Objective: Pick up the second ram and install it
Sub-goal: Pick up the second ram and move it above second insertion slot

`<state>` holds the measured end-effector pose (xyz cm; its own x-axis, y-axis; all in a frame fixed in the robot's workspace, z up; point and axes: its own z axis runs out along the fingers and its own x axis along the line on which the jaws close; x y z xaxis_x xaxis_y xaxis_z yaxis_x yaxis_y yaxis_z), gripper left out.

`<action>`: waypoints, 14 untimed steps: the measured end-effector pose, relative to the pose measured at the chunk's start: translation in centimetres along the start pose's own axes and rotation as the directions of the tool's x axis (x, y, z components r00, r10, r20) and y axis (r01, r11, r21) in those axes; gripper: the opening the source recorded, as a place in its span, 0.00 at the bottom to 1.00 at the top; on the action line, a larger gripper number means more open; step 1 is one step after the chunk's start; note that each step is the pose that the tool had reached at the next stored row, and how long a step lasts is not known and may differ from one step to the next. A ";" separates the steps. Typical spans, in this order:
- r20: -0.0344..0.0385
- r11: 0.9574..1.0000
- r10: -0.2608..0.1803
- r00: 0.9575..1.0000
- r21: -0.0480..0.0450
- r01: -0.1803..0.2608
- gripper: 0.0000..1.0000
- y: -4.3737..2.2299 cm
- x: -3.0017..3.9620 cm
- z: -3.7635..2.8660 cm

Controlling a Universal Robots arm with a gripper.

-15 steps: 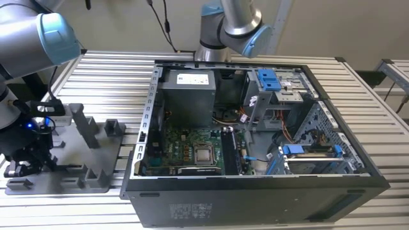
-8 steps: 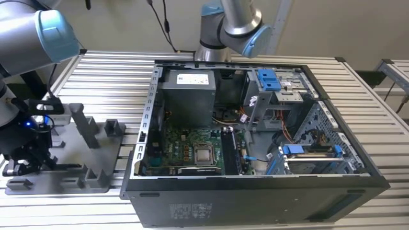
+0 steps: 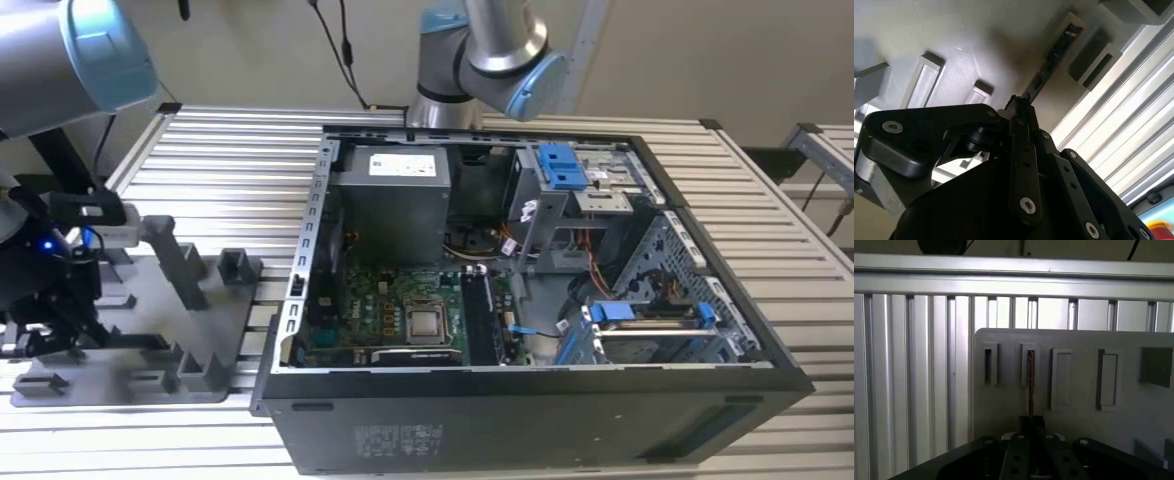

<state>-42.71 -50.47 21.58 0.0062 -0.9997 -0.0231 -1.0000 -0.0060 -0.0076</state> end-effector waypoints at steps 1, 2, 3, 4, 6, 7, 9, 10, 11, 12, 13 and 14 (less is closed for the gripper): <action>0.000 1.000 0.000 1.000 0.000 0.000 0.14 0.00 0.00 -0.13; 0.000 1.000 0.000 1.000 0.000 0.000 0.14 0.00 0.00 -0.24; 0.000 1.000 0.000 1.000 0.000 0.000 0.14 0.00 -0.01 -0.33; 0.000 1.000 0.000 1.000 0.000 0.000 0.14 0.00 -0.01 -0.41; 0.000 1.000 0.000 1.000 0.000 0.000 0.14 -0.01 -0.01 -0.59; 0.000 1.000 0.000 1.000 0.000 0.000 0.14 0.00 -0.02 -0.69; 0.000 1.000 0.000 1.000 0.000 0.000 0.14 -0.01 -0.02 -0.88; 0.000 1.000 0.000 1.000 0.000 0.000 0.14 -0.01 -0.02 -0.98; 0.000 1.000 0.000 1.000 0.000 0.000 0.14 -0.01 -0.02 -1.09; 0.000 1.000 0.000 1.000 0.000 0.000 0.14 -0.01 -0.03 -1.24; 0.000 1.000 0.000 1.000 0.000 0.000 0.14 -0.01 -0.03 -1.39; 0.000 1.000 0.000 1.000 0.000 0.000 0.14 -0.01 -0.03 -1.56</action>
<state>-42.71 -50.47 23.13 0.0062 -0.9997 -0.0232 -1.0000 -0.0060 -0.0076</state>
